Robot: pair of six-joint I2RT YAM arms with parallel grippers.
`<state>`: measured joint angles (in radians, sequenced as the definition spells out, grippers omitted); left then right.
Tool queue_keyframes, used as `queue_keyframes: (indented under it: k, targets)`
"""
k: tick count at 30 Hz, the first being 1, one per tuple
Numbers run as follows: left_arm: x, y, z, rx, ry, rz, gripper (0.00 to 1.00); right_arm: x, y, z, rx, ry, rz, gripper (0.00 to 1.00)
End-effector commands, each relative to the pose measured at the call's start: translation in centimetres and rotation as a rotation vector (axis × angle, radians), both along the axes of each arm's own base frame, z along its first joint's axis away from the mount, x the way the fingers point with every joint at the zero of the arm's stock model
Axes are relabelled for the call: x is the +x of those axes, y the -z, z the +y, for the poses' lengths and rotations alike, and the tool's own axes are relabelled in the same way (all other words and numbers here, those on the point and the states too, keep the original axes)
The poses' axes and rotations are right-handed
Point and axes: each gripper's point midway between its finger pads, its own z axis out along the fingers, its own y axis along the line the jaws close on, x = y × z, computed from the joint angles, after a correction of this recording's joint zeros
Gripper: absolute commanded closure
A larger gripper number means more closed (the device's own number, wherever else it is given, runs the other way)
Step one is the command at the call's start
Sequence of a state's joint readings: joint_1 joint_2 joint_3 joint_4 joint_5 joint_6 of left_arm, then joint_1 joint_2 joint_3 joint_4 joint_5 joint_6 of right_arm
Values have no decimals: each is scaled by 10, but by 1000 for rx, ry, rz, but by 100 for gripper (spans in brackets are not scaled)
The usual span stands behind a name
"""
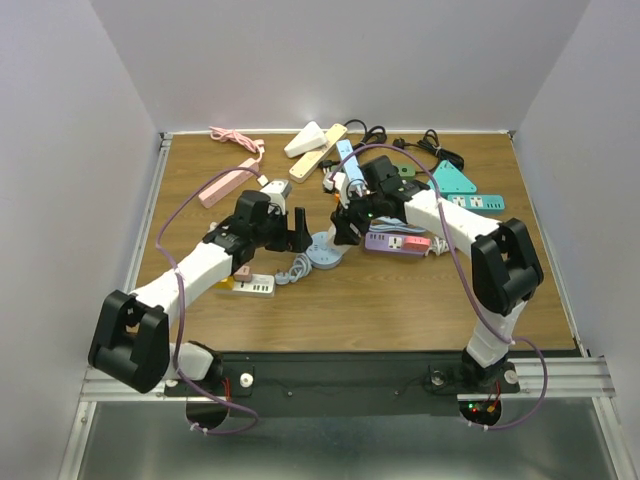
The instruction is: Insert the plug
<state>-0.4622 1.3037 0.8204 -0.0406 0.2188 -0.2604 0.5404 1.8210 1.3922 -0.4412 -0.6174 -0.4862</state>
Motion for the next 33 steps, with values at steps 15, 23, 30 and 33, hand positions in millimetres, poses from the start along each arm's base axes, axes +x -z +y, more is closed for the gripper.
queue_keyframes:
  k: [15, 23, 30, 33]
  targets:
    - [-2, 9, -12, -41, 58, 38, 2, 14, 9, 4, -74, -45, -118, 100]
    - [-8, 18, -23, -32, 98, 74, 6, 6, 12, 5, -93, -45, -115, 100]
    - [-39, 3, -38, -88, 109, 60, 6, 35, -6, -8, -141, 131, -183, 100]
    - [-60, 3, -56, -146, 132, 94, 6, 39, -20, -9, -108, 191, -198, 100]
